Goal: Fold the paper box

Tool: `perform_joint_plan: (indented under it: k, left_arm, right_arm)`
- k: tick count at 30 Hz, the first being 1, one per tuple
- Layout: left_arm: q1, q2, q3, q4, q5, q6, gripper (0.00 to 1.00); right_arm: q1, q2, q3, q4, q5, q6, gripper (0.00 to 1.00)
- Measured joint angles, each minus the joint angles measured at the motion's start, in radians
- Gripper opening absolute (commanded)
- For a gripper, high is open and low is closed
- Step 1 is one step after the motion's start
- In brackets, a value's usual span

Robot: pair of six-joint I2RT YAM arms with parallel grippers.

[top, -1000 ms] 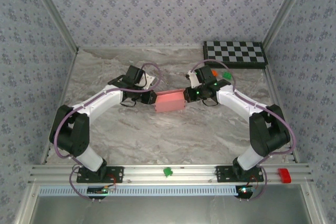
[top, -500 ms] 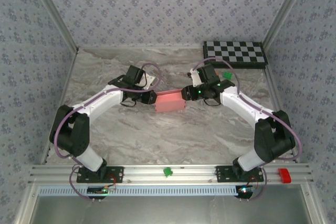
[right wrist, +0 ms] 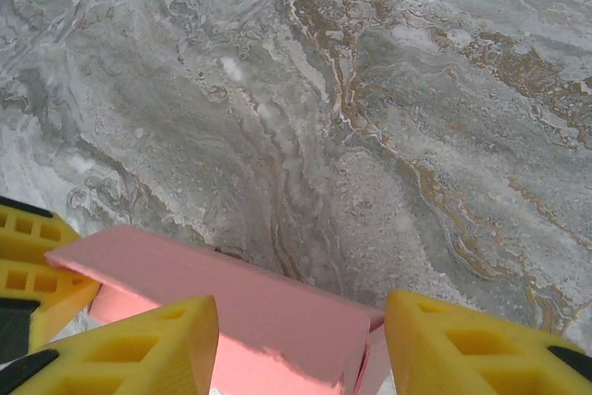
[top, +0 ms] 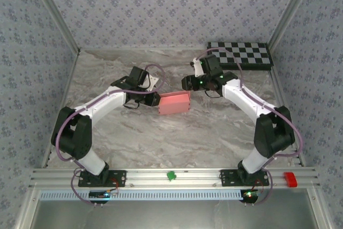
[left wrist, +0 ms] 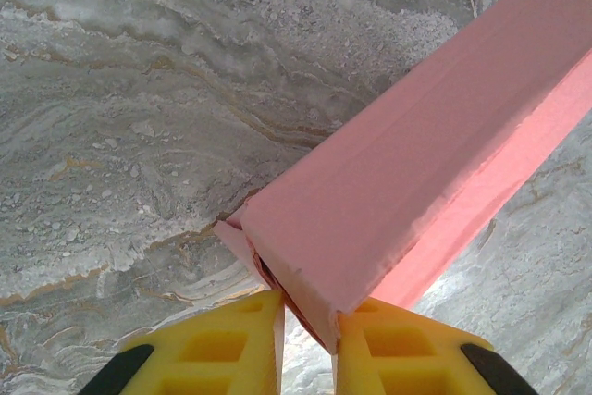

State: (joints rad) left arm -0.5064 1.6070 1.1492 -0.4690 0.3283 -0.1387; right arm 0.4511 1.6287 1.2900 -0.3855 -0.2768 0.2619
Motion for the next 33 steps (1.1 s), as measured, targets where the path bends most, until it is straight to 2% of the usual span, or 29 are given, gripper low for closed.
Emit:
perform_joint_plan:
  k: [19, 33]
  left_arm:
    - [0.0, 0.0, 0.0, 0.0, 0.0, 0.0, 0.2]
    - [0.0, -0.022, 0.0, -0.002, -0.003, 0.02, 0.4]
  right_arm:
    - [0.012, 0.034, -0.071, 0.0, 0.0, 0.016, 0.51]
    - [0.014, 0.034, -0.077, 0.001, 0.001, 0.023, 0.52]
